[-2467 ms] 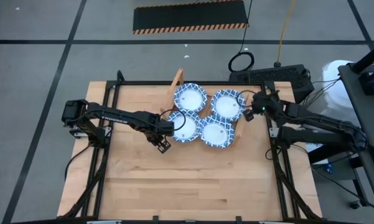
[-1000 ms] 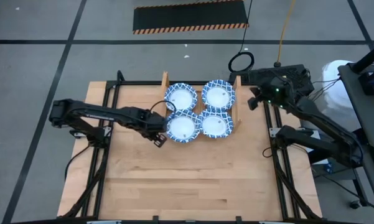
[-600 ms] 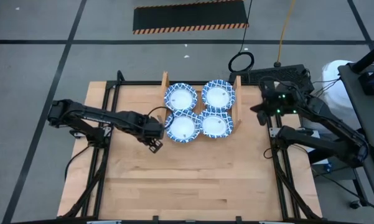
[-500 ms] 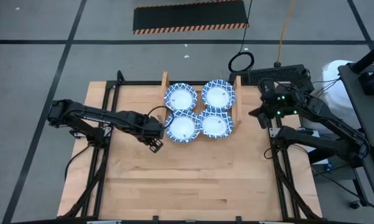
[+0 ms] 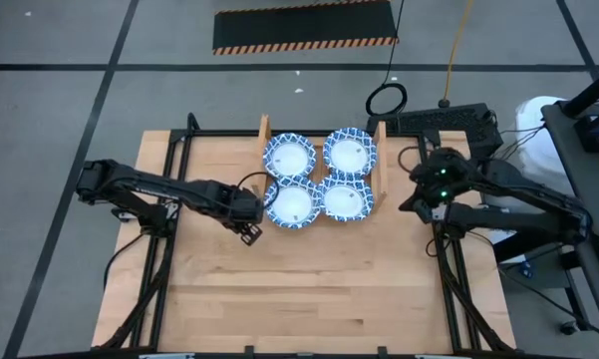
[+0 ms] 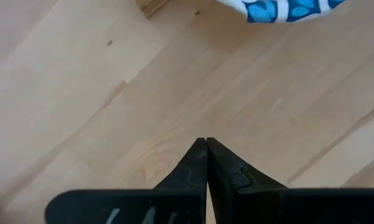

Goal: Place and stack bowls onto a shelf
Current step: Adjust the shelf in the center

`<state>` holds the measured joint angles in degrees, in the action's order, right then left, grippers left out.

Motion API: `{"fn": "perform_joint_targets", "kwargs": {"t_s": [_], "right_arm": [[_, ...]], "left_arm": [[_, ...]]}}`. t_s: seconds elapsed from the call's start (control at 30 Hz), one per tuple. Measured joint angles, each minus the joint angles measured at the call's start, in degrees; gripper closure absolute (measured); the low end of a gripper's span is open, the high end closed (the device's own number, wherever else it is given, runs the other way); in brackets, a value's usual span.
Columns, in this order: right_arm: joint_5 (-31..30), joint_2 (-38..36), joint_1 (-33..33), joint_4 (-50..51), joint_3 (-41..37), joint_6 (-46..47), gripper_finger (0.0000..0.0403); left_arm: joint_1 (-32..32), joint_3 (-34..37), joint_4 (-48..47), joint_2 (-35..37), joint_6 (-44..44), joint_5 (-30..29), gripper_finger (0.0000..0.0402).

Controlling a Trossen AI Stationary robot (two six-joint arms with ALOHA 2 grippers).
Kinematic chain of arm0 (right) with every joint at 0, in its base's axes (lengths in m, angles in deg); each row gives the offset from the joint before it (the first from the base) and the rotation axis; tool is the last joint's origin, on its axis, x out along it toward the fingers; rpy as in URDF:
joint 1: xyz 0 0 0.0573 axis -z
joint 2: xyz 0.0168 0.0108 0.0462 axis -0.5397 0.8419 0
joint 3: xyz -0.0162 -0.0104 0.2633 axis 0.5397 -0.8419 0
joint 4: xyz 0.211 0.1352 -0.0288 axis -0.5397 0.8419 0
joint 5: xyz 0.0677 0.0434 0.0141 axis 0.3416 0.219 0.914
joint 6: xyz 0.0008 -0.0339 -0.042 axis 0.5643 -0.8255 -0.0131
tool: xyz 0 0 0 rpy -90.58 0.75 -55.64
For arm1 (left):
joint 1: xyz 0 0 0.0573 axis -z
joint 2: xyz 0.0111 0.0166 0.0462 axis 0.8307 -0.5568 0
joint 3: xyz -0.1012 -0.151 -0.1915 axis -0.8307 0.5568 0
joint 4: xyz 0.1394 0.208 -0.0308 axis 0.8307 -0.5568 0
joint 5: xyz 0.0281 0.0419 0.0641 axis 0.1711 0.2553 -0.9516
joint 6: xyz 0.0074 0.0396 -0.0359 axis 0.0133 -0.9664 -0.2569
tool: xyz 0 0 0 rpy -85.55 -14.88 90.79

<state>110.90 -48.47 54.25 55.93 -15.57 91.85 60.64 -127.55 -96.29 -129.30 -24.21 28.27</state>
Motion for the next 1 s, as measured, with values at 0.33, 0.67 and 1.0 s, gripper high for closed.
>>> {"fn": "perform_joint_targets", "kwargs": {"t_s": [0.33, 0.67, 1.0], "right_arm": [[-3.7, 4.9, -3.0, -12.3, -6.6, -0.7, 0.0403], [-5.9, 6.5, -3.0, -20.9, -11.9, -0.6, 0.0403], [-12.8, 6.5, -2.1, -21.6, -12.9, -2.4, 0.0403]], "left_arm": [[-1.8, 6.1, 17.7, 0.0, -4.3, 0.0, 0.0398], [-7.3, 6.4, 17.2, 0.0, -12.3, -1.1, 0.0398], [-11.8, 6.4, 17.3, 0.0, -19.6, -1.0, 0.0398]]}}
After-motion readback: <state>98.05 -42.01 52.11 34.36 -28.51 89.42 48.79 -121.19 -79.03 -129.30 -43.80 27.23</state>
